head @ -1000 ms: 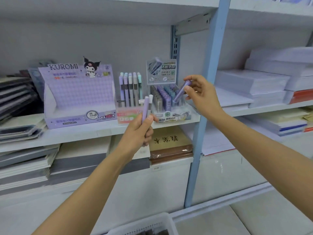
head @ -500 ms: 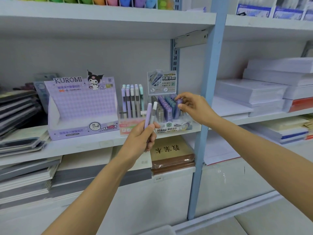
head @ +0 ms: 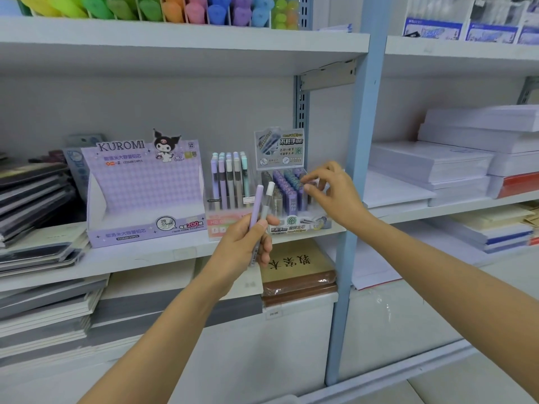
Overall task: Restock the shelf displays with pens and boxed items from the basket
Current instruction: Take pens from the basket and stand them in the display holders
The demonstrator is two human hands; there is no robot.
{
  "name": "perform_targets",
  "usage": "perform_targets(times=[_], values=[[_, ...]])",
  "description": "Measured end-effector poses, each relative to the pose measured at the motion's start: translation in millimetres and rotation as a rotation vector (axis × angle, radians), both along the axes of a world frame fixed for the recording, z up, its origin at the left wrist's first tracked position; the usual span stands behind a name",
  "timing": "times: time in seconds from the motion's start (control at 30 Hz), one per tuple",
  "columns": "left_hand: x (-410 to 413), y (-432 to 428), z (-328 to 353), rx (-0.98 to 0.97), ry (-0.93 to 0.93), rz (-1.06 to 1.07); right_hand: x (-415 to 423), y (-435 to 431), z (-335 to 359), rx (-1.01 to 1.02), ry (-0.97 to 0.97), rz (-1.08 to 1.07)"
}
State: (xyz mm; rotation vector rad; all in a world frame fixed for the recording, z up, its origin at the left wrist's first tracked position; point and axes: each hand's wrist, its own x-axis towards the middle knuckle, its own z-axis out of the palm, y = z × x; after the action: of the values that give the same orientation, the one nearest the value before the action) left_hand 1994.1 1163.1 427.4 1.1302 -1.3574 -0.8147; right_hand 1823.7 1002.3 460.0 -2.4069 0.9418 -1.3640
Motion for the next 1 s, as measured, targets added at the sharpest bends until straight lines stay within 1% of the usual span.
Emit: perform_targets(times=[0.07, 0.13, 0.2, 0.23, 0.3, 0.37, 0.43, 0.53, 0.6, 0.67, 0.77, 0.83, 1.0], values=[[0.1, 1.5, 1.0, 0.002, 0.000, -0.005, 2.6, 13.2, 8.8, 0.038, -0.126, 0.085], [0.0, 2.8, 2.2, 0.001, 0.001, -0.013, 7.9, 31.6, 17.1, 0.191, -0.236, 0.286], [-0.2, 4.6, 3.5, 0.000, 0.001, -0.020, 14.4, 47.7, 21.3, 0.339, -0.222, 0.476], [-0.2, 5.7, 3.8, 0.000, -0.003, -0.025, 18.0, 54.0, 21.6, 0.380, -0.185, 0.537], [0.4, 8.6, 4.4, 0.006, -0.018, -0.039, 24.6, 62.9, 21.1, 0.411, -0.138, 0.595], [3.2, 12.9, 5.0, 0.019, -0.022, -0.044, 29.3, 67.7, 22.2, 0.419, -0.156, 0.600], [8.9, 17.7, 6.1, 0.031, -0.036, 0.006, 31.7, 69.6, 26.9, 0.415, -0.227, 0.588], [21.5, 21.9, 8.1, 0.019, -0.051, 0.198, 33.0, 68.6, 41.0, 0.376, -0.388, 0.546], [30.5, 22.7, 11.5, -0.014, -0.010, 0.300, 34.3, 65.2, 52.7, 0.313, -0.478, 0.496], [38.3, 23.4, 16.5, -0.021, 0.049, 0.344, 37.6, 59.7, 63.4, 0.231, -0.504, 0.420], [45.5, 24.0, 22.1, -0.006, 0.112, 0.380, 46.9, 50.7, 70.9, 0.125, -0.423, 0.328], [48.5, 24.3, 23.3, -0.035, 0.136, 0.388, 55.9, 45.1, 69.6, 0.092, -0.343, 0.286], [54.3, 25.7, 22.0, -0.069, 0.095, 0.344, 79.9, 35.5, 55.8, 0.086, -0.161, 0.248]])
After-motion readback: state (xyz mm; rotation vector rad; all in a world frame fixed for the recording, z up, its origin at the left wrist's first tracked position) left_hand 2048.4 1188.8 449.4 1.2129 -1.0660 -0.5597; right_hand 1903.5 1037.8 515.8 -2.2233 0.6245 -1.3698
